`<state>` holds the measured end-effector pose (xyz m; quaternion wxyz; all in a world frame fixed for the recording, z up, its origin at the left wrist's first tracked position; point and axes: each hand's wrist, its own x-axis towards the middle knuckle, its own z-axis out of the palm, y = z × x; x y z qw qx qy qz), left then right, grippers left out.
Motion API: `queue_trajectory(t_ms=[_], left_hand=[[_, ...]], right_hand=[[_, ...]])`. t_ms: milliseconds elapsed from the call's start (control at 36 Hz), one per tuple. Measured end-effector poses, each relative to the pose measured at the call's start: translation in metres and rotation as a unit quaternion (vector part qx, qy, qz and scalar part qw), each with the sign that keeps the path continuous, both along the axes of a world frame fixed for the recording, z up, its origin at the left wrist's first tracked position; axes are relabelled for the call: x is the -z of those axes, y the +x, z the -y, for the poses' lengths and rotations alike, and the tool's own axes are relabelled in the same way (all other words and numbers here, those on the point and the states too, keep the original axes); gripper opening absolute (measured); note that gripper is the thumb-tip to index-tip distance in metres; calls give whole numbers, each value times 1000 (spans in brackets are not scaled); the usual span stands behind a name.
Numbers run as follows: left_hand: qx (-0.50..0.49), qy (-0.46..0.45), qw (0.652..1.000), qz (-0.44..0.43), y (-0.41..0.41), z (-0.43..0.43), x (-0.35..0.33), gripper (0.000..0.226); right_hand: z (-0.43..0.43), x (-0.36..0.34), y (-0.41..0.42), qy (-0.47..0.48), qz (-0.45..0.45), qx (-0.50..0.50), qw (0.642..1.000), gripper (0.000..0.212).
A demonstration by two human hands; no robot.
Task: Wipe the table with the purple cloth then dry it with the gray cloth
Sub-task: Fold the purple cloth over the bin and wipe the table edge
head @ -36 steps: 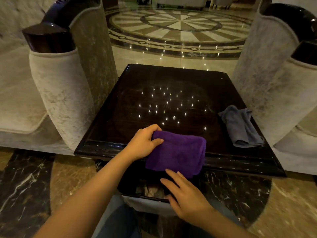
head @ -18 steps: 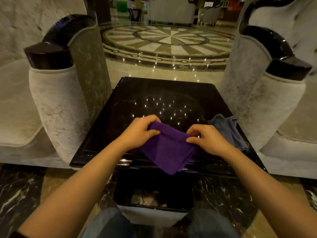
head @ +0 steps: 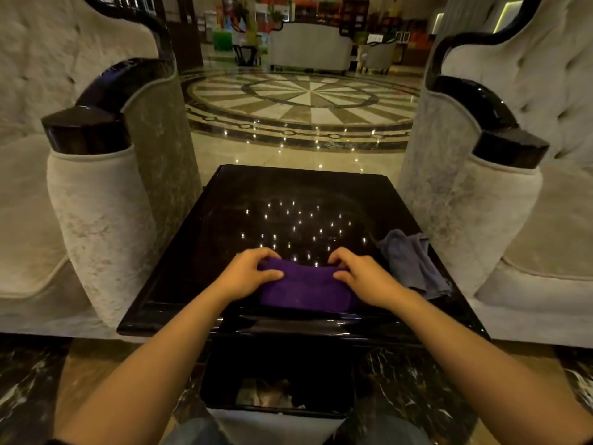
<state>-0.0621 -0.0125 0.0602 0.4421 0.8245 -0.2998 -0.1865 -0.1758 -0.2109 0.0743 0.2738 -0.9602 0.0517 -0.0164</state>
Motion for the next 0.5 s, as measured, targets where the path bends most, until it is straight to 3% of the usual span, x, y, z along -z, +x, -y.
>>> queue_trajectory(t_ms=[139,250,333,500], left_hand=[[-87,65,992,69,2,6,17,40],[-108,170,972,126,3,9,27,47],[-103,219,957,162,6,5,35,43],[-115,250,935,223,22,-17,44,44]], right_hand=[[-3,21,10,-73,2,-14,997,22],[-6,29,15,-76,-32,-88,993,47],[-7,33,18,-144,-86,-157,973,63],[-2,25,29,-195,-35,-188,962,51]])
